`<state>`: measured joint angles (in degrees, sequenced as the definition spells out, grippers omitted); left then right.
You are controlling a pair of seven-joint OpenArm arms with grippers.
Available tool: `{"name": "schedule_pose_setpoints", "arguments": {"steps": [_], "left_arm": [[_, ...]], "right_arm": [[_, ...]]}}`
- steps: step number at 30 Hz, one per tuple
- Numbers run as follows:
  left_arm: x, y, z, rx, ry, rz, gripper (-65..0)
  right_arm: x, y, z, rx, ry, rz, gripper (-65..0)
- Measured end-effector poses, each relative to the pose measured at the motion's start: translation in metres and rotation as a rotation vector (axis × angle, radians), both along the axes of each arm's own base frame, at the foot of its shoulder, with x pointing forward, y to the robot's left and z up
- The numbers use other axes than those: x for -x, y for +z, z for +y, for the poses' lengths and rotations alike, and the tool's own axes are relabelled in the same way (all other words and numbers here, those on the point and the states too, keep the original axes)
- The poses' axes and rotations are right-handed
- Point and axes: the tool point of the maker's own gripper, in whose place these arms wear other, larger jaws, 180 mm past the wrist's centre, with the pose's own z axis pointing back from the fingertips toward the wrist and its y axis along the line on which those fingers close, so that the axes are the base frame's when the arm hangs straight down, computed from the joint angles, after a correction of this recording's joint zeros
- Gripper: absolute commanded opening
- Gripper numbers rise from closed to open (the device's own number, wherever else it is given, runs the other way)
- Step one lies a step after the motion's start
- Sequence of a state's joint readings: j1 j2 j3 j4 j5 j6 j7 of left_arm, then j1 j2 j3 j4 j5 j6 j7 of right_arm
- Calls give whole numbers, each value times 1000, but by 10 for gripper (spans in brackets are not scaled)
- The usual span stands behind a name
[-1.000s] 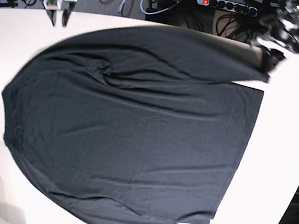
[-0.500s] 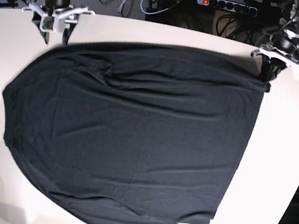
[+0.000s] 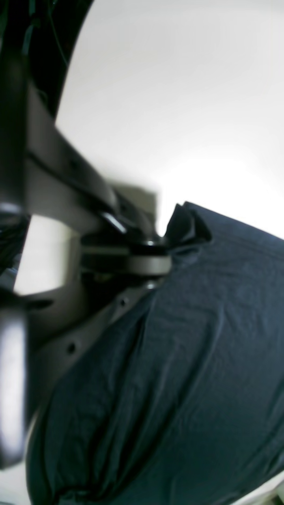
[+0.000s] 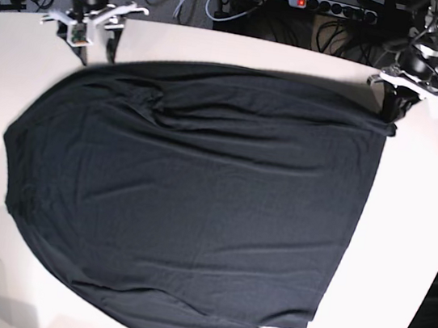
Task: Fold the T-shirt properly
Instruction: 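Lower the right gripper onto the other shoulder edge of the shirt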
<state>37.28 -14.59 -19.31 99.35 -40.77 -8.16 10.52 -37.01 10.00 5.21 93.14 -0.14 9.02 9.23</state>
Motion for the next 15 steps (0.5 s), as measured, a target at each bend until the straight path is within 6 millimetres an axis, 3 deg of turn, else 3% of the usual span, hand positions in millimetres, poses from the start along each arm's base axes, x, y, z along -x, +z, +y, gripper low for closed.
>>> {"name": "schedule_pose_setpoints", "arguments": {"steps": [8,15], "left_arm": [[1,-3,1,1,4,8,-650],[1,-3,1,2,4,7,-650]], "right_arm": [[3,-7,-17,126,85,32,-340],[2,-12,-10,279,190,42,-340]]}}
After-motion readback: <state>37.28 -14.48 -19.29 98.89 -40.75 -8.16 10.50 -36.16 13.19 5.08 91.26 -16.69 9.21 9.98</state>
